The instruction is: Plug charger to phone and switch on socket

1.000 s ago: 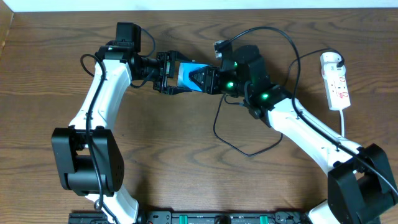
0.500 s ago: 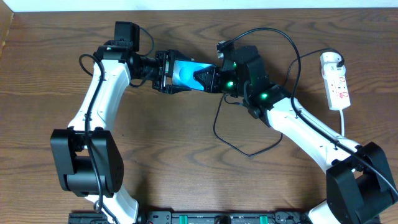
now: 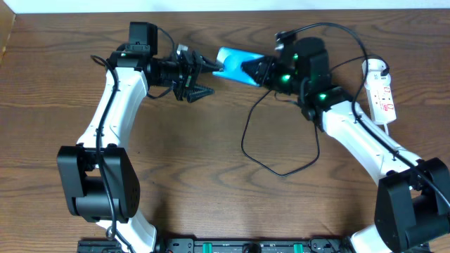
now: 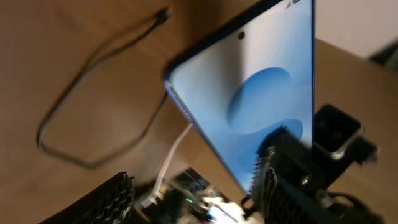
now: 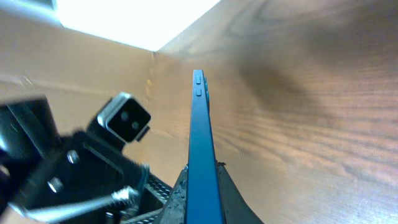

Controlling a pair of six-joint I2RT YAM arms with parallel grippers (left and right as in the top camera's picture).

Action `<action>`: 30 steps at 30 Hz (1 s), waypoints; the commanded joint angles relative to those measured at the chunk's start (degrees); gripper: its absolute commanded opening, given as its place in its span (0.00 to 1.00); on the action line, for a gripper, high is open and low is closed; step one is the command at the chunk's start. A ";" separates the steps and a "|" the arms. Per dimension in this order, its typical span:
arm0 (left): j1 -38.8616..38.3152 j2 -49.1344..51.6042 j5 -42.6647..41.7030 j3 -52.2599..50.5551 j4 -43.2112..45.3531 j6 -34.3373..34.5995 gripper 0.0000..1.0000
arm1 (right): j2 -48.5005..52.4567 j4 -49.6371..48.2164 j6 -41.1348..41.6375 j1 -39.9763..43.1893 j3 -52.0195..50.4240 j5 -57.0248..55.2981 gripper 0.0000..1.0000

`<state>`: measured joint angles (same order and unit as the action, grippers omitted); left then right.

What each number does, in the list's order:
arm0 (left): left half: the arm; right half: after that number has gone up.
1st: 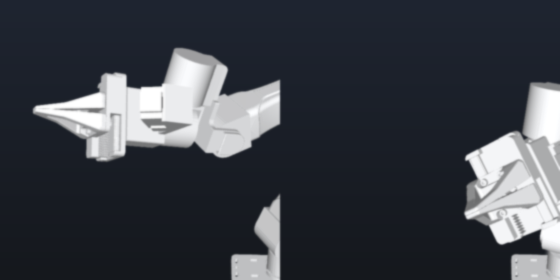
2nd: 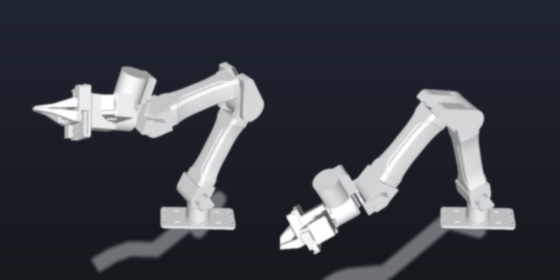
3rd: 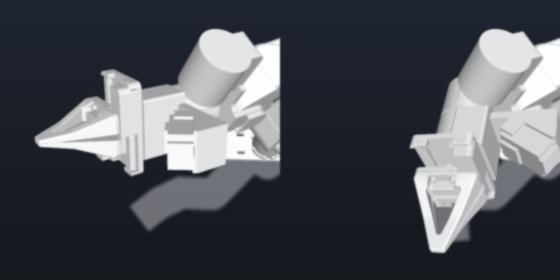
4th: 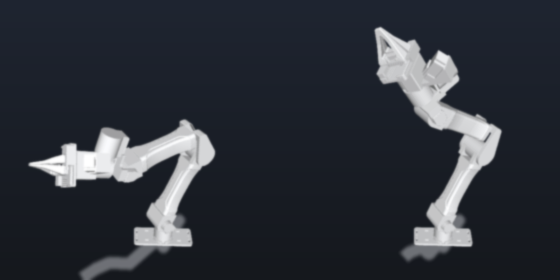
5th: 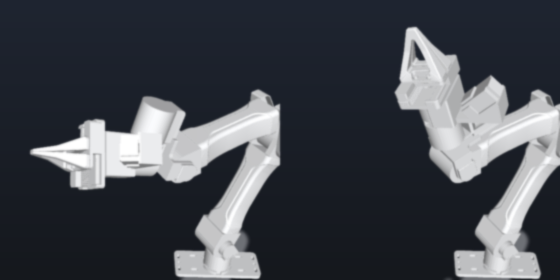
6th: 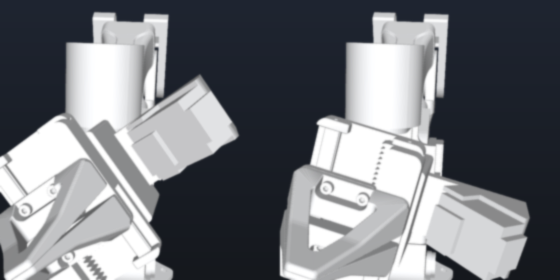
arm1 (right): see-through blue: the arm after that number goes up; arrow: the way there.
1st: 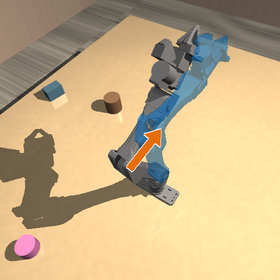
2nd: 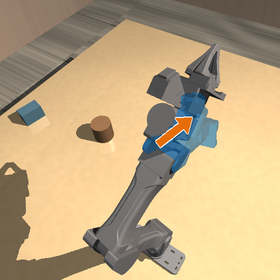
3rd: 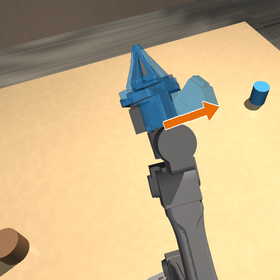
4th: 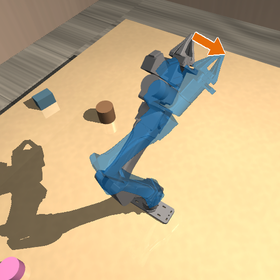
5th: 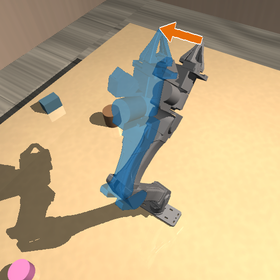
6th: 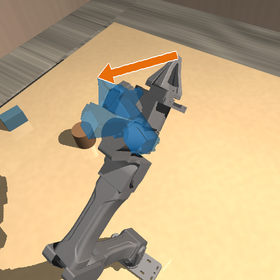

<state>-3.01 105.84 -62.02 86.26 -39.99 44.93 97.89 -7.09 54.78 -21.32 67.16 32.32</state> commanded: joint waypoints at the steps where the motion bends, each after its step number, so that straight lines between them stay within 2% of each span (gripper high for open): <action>1: 0.35 -1.75 -0.35 1.73 3.48 -6.71 0.66 | -0.15 -3.28 9.94 -0.11 0.98 1.75 0.01; 9: 0.35 -1.75 -0.24 1.73 16.92 2.82 0.67 | -0.15 -5.88 32.39 -3.13 0.98 -9.66 0.01; 15: 0.35 -1.75 2.27 1.73 24.74 11.06 0.66 | -0.15 -11.08 41.64 -6.08 0.98 -16.46 0.01; 20: 0.28 -1.75 4.66 1.73 27.10 18.49 0.66 | -0.15 -14.05 45.11 -7.32 0.98 -20.61 0.01; 25: -0.48 -1.75 4.66 1.73 33.35 27.21 0.60 | -0.15 -14.40 46.36 -7.67 0.98 -21.27 0.01; 30: -1.70 -1.75 4.94 1.73 37.13 30.71 0.59 | -0.15 -14.64 47.43 -7.67 0.98 -21.22 0.01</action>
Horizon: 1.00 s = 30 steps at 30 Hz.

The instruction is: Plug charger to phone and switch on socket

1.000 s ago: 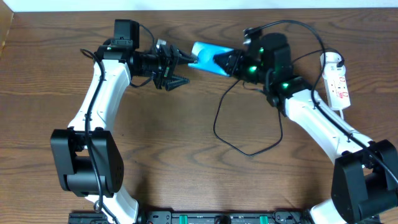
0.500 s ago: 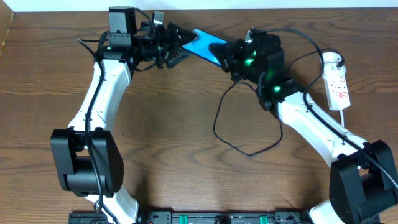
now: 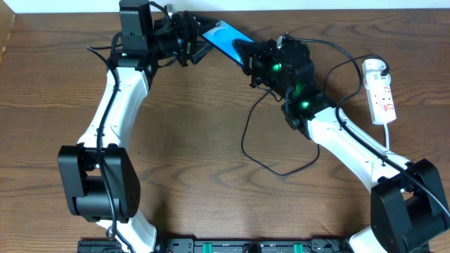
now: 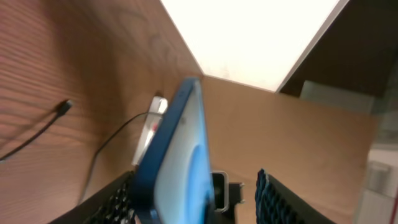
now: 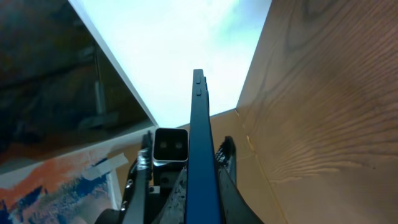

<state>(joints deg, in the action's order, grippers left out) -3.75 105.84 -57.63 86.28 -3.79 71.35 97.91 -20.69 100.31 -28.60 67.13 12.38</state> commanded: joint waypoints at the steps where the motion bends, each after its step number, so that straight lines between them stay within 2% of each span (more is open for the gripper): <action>1: -1.29 -1.75 0.83 1.70 0.94 4.26 0.59 | -0.17 -1.49 1.90 -0.39 1.01 -1.29 0.01; 6: -2.89 -1.75 0.87 1.70 0.92 4.17 0.59 | -0.17 -3.15 1.90 -0.98 1.01 -0.81 0.01; 8: -2.97 -1.75 0.68 1.70 0.87 4.17 0.56 | -0.17 -3.13 1.88 -1.01 1.01 -0.22 0.01; 9: -2.97 -1.75 0.68 1.70 0.87 4.15 0.52 | -0.17 -3.13 1.88 -1.01 1.01 -0.24 0.01; 12: -2.97 -1.75 0.61 1.70 0.87 4.17 0.31 | -0.17 -3.10 1.88 -1.01 1.01 -0.13 0.01; 18: -2.97 -1.75 0.26 1.70 0.87 4.17 0.19 | -0.17 -3.13 1.90 -1.03 1.01 -0.02 0.01; 21: -2.97 -1.75 0.28 1.70 0.90 4.20 0.08 | -0.17 -3.13 1.88 -1.03 1.01 0.00 0.03; 26: -2.97 -1.75 0.52 1.70 0.90 4.22 0.07 | -0.17 -3.10 1.88 -1.03 1.01 -0.02 0.11; 30: -2.91 -1.75 1.40 1.70 0.90 4.20 0.07 | -0.17 -3.06 1.86 -1.01 1.01 -0.02 0.21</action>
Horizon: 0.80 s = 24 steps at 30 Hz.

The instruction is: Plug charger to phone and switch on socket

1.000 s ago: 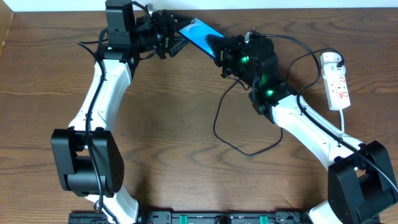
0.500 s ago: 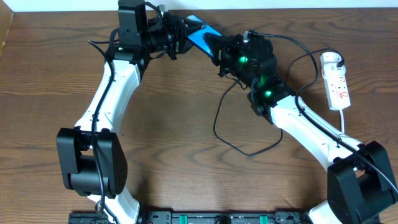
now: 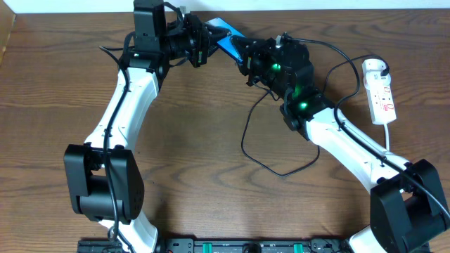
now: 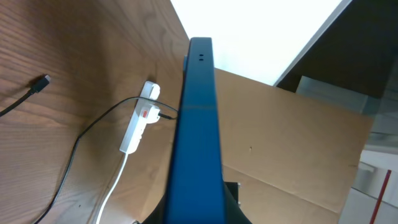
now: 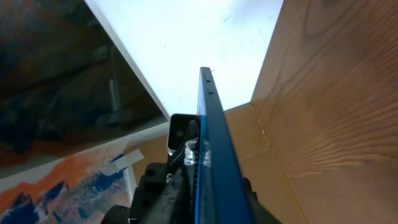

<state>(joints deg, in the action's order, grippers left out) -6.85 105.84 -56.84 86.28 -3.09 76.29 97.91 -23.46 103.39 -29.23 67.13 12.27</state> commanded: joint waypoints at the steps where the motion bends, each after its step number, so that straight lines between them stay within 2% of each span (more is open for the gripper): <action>1: 0.31 -1.75 0.63 1.70 0.20 -0.74 0.07 | -0.17 -0.20 -1.22 -0.37 1.01 0.09 0.26; 5: 1.75 -1.75 0.59 1.70 0.20 -2.01 0.07 | -0.17 1.44 -2.56 0.04 1.01 0.07 0.51; 10: 5.14 -1.75 -1.25 1.70 0.15 -6.25 0.07 | -0.17 4.68 -11.02 2.51 1.01 0.22 0.69; 15: 9.09 -1.73 -7.17 1.70 0.15 -12.02 0.07 | -0.17 11.13 -27.93 6.45 1.01 9.75 0.98; 19: 12.37 -1.73 -13.51 1.70 0.13 -17.38 0.07 | -0.17 21.27 -43.56 9.70 1.01 17.70 0.99; 21: 13.90 -1.73 -16.65 1.68 -0.81 -19.47 0.07 | -0.17 29.83 -48.65 11.19 1.01 17.94 0.91; 24: 15.74 -1.73 -19.74 1.25 -2.56 -21.07 0.07 | -0.17 39.21 -55.49 12.44 1.01 16.39 0.94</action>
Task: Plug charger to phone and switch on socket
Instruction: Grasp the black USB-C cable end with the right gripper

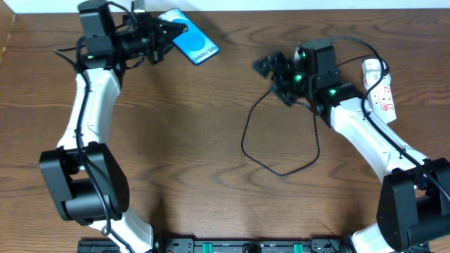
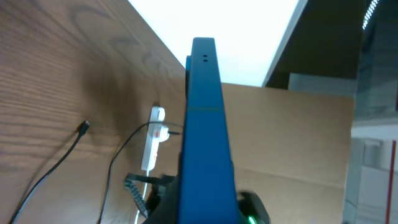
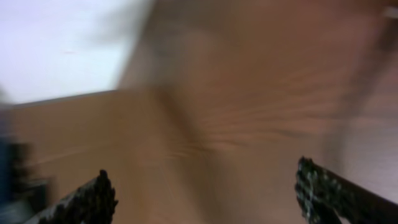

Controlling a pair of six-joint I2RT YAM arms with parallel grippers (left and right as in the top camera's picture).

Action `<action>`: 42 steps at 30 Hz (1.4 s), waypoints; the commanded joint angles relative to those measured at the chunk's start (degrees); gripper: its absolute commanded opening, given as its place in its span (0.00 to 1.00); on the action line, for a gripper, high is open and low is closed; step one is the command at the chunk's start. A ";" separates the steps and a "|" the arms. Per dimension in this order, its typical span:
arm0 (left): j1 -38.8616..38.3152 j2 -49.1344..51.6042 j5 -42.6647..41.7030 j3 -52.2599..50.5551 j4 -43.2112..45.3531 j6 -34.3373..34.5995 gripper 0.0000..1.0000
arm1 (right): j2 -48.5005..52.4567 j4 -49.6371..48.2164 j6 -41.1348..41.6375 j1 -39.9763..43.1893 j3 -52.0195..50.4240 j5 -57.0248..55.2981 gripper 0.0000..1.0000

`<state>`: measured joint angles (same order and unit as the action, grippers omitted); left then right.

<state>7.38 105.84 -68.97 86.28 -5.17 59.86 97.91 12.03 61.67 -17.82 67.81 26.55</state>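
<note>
My left gripper (image 1: 174, 31) is shut on the blue phone (image 1: 195, 45) and holds it above the table's back edge, left of centre. In the left wrist view the phone (image 2: 202, 118) shows edge-on between the jaws. My right gripper (image 1: 271, 76) is open and empty, well to the right of the phone; its wrist view is blurred, with its fingers (image 3: 99, 198) wide apart over bare wood. The black charger cable (image 1: 281, 170) loops on the table, its plug end (image 2: 83, 127) lying free. The white socket strip (image 1: 380, 88) lies at the far right.
A cardboard wall (image 2: 292, 143) stands behind the table's back edge. The cable runs from the socket strip (image 2: 155, 135) past the right arm (image 1: 365, 137). Bare wood (image 1: 176, 154) spreads between the two arms.
My right gripper has let go of the phone, opened, and now sits further right. My left gripper, still shut on the phone, has carried it to the left along the back edge.
First my right gripper held the phone mid-table with my left gripper open at its other end. Then the phone was up at the back edge, left fingers open around it. Then both grippers were shut on it. Now only the left holds it.
</note>
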 commanded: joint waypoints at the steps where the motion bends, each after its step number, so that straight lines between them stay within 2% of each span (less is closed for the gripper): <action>1: 2.10 -1.73 -8.24 1.01 -1.73 -4.79 0.07 | -0.17 6.25 -18.47 1.27 0.33 1.84 0.90; 6: 2.84 -1.68 -8.44 -0.20 -6.38 -4.81 0.07 | -0.11 14.69 -21.73 1.33 0.33 -2.25 0.78; 12: 2.78 -1.68 -8.39 -0.83 -6.58 -4.98 0.07 | 3.96 12.37 -16.52 1.29 1.53 -1.75 0.59; 16: 2.78 -1.68 -8.37 -0.83 -6.60 -5.01 0.07 | 10.19 13.11 -15.78 1.18 6.47 -1.18 0.53; 23: 2.78 -1.68 -8.41 -0.83 -6.60 -5.01 0.07 | 17.55 10.93 -11.47 1.18 12.48 -3.89 0.50; 32: 2.78 -1.68 -8.41 -0.83 -6.60 -5.01 0.08 | 19.54 9.70 -9.84 1.09 12.48 -7.76 0.45; 42: 2.78 -1.68 -8.41 -0.83 -6.78 -4.98 0.07 | 23.32 8.90 -7.76 -0.22 12.44 -7.78 0.47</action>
<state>10.22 105.84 -74.91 85.47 -12.03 55.44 119.66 21.65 52.14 -17.34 79.15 19.44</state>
